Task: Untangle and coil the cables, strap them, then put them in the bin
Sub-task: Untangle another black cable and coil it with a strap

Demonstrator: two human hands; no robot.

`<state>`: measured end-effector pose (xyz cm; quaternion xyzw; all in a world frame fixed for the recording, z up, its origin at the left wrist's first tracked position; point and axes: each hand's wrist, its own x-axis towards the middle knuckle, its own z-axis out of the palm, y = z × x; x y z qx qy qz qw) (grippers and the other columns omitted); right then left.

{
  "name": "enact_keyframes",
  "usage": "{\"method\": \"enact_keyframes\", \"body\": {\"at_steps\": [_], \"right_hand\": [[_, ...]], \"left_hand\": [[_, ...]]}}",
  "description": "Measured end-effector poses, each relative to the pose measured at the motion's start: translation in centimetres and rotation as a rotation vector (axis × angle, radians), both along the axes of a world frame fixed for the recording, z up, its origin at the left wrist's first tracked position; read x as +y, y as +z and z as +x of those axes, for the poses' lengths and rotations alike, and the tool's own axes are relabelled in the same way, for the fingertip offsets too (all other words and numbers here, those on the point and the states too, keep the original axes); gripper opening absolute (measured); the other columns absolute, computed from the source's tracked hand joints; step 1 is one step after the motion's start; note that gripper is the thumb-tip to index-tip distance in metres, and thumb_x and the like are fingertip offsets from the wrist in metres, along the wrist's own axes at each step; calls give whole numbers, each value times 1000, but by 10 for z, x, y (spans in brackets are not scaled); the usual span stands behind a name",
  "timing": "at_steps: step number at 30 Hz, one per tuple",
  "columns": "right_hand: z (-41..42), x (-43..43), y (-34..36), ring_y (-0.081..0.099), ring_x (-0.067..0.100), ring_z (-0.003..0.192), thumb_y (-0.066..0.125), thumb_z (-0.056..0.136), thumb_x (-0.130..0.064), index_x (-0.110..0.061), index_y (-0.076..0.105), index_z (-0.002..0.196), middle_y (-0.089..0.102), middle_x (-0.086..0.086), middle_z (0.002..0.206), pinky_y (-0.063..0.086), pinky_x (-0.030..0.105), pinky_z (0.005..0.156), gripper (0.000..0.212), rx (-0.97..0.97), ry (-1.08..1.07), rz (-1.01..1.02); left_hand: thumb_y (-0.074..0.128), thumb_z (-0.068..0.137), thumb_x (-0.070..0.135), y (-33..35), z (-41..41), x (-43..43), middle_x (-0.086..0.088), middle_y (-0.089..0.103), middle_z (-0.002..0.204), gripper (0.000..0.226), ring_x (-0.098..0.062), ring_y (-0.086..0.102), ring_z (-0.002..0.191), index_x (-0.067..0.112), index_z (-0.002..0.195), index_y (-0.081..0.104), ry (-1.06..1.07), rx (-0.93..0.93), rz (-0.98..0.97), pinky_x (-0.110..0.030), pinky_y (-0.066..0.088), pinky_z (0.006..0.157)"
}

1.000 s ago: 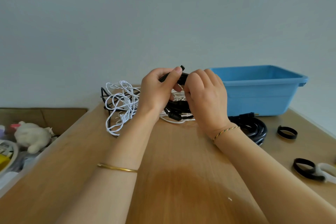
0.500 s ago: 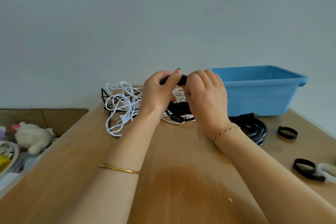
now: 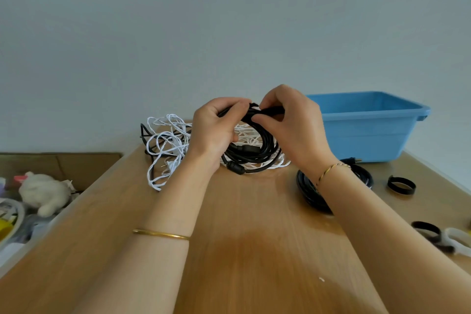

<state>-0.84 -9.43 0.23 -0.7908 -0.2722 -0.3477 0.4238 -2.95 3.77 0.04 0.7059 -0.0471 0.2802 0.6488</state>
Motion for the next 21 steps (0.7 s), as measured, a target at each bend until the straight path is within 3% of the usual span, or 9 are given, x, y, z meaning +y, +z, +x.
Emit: {"method": "enact_keyframes", "body": {"at_steps": [6,9,13,19,21], "right_hand": [[2,-6,8,56,12,73,78,72,-24,-12,59,80,59,-3,79,41,18,63,23,88,-18,12],[0,-7,11,61,19,72,76,73,-18,-15,57,74,62,-1,75,50,32,68,20,100,17,37],[-3,1,6,60,22,80,69,77,-12,-27,45,71,68,-2,86,49,47,68,29,-74,27,-4],[-2,5,-1,61,27,73,63,77,-15,-11,50,75,70,0,79,50,44,57,14,-307,-67,-10],[-2,6,-2,62,30,70,62,78,-13,-8,50,75,71,2,78,50,43,57,14,-329,-68,3]], "left_hand": [[61,90,13,0,-1,1,6,61,68,12,0,47,42,13,88,73,-25,-11,1,-20,40,47],[60,90,13,1,-1,-1,15,58,55,12,-1,47,42,13,87,72,-15,-12,8,-21,39,47],[58,91,12,3,-3,-2,17,52,45,16,0,47,41,18,83,70,-8,-16,30,-24,41,48],[59,91,13,5,-5,-5,8,63,64,17,-4,48,44,18,82,72,-14,-33,7,-22,42,45],[59,92,14,5,-6,-7,2,68,73,14,-9,61,53,16,86,71,-31,-5,-2,-19,38,43]]}}
